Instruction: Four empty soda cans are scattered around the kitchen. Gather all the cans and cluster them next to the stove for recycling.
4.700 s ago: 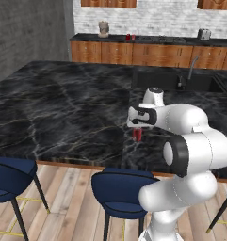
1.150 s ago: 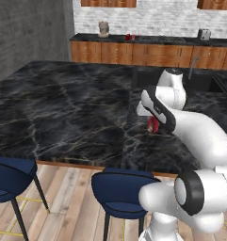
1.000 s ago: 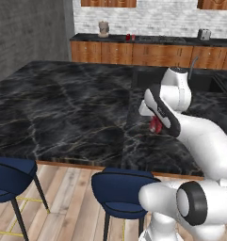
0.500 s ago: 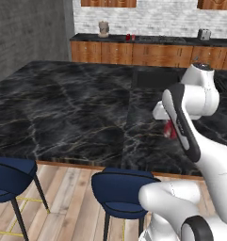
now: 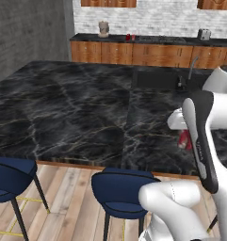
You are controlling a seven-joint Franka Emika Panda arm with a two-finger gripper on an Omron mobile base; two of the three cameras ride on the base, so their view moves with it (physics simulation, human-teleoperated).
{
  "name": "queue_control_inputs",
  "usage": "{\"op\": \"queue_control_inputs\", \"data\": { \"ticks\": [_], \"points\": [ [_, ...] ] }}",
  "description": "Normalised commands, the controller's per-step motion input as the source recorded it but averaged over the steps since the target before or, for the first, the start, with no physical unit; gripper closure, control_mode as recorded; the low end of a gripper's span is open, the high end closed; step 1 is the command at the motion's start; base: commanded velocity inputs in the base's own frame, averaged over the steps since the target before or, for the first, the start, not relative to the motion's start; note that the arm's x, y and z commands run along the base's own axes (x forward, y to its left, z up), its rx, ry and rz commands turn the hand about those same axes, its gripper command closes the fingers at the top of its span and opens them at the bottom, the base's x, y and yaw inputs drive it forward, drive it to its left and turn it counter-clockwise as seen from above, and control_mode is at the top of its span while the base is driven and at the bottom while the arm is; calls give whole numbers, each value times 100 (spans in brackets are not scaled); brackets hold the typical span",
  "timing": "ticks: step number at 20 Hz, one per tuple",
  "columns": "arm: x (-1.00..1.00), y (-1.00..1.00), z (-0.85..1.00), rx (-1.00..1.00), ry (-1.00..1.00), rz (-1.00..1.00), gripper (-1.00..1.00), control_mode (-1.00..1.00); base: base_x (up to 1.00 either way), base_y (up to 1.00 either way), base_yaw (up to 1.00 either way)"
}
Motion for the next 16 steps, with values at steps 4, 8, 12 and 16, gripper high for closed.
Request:
{"op": "queue_control_inputs", "data": {
  "ticks": [4, 8, 12, 16],
  "points": [
    [-84, -10, 31, 0, 0, 0, 100, -100, 0, 0, 0],
    [-80, 0, 28, 0, 0, 0, 100, -100, 0, 0, 0],
    [-58, 0, 18, 0, 0, 0, 100, 100, -21, 0, 0],
    [0, 0, 0, 0, 0, 0, 100, 100, -93, -5, 0]
  ]
}}
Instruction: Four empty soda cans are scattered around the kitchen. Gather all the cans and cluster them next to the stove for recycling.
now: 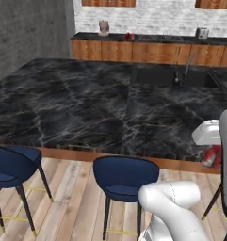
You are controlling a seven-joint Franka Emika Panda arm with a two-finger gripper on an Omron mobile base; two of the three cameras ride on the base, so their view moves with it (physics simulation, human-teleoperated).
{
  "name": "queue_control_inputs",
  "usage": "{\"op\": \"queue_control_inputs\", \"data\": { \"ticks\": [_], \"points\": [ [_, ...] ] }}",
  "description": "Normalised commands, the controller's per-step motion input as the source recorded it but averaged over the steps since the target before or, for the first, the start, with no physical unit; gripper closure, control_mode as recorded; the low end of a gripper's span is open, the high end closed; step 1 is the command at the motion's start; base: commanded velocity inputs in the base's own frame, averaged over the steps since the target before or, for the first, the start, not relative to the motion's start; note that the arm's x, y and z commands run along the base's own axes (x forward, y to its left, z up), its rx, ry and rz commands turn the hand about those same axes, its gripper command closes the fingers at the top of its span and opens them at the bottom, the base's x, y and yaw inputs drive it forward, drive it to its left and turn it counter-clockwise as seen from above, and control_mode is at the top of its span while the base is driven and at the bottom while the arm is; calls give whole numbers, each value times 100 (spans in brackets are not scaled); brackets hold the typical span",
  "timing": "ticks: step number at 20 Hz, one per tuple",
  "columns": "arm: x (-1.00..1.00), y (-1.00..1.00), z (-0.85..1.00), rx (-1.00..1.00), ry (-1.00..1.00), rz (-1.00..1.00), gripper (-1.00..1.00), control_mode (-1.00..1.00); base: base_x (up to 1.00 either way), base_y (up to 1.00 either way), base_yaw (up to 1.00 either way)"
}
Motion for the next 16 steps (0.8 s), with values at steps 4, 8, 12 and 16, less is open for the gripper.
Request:
{"op": "queue_control_inputs", "data": {
  "ticks": [4, 8, 12, 16],
  "points": [
    [0, 0, 0, 0, 0, 0, 100, 100, -88, -26, 0],
    [0, 0, 0, 0, 0, 0, 100, 100, -87, -49, 0],
    [0, 0, 0, 0, 0, 0, 100, 100, -94, -68, 0],
    [0, 0, 0, 0, 0, 0, 100, 100, -64, -74, -4]
  ]
}}
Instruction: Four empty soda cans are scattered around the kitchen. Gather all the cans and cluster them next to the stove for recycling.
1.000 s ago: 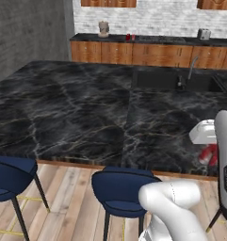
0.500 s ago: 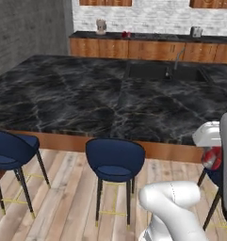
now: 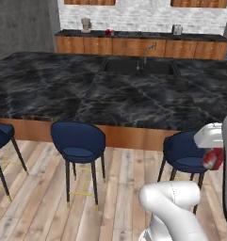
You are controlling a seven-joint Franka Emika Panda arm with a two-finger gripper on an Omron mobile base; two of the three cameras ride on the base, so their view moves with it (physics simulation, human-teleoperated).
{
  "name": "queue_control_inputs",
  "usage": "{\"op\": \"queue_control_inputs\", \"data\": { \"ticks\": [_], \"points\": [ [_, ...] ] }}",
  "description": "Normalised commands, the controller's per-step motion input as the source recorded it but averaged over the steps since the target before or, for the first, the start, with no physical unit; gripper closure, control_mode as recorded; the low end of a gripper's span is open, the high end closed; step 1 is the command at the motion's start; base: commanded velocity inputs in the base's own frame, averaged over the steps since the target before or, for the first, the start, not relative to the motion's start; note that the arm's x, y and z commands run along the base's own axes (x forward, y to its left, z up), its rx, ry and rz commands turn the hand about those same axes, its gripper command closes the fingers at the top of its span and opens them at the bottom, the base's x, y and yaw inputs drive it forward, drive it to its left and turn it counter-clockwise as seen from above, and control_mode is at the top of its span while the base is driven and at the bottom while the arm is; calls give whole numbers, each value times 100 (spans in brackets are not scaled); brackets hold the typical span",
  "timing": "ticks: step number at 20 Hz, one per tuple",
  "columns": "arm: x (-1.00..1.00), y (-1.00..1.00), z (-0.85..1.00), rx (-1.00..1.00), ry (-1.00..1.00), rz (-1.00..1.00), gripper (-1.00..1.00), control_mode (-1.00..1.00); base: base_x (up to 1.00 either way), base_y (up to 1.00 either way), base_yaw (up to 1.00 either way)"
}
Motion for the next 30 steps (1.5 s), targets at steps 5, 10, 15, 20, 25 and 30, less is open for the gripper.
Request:
{"op": "queue_control_inputs", "data": {
  "ticks": [5, 10, 15, 20, 25, 30],
  "points": [
    [0, 0, 0, 0, 0, 0, 100, 100, -31, -88, -7],
    [0, 0, 0, 0, 0, 0, 100, 100, -33, -99, -5],
    [0, 0, 0, 0, 0, 0, 100, 100, -33, -97, -4],
    [0, 0, 0, 0, 0, 0, 100, 100, -25, -100, -2],
    [0, 0, 0, 0, 0, 0, 100, 100, -17, -100, 0],
    [0, 0, 0, 0, 0, 0, 100, 100, -6, -100, 0]
  ]
}}
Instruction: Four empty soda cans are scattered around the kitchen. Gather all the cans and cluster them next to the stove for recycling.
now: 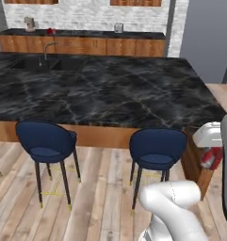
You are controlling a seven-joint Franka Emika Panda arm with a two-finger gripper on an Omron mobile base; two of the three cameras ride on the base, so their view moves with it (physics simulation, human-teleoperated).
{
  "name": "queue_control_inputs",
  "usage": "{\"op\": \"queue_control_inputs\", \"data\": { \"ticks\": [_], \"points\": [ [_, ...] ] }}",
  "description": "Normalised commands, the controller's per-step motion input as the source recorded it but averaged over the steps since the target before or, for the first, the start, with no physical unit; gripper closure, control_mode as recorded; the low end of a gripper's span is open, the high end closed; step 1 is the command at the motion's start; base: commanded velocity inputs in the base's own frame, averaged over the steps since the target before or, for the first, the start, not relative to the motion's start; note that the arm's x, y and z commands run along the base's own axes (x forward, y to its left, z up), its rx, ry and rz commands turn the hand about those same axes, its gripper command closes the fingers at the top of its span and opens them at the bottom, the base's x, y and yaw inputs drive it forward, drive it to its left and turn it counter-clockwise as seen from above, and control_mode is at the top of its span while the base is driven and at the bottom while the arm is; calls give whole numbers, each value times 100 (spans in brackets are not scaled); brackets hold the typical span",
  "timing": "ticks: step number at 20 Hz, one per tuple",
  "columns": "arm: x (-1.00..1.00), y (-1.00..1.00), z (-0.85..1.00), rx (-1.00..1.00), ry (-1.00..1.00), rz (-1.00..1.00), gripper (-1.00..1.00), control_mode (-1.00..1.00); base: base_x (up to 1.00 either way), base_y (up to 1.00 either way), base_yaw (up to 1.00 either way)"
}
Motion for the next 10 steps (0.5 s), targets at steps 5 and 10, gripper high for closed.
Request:
{"op": "queue_control_inputs", "data": {
  "ticks": [5, 10],
  "points": [
    [0, 0, 0, 0, 0, 0, 100, 100, 0, -100, 0],
    [0, 0, 0, 0, 0, 0, 100, 100, 0, -100, 0]
  ]
}}
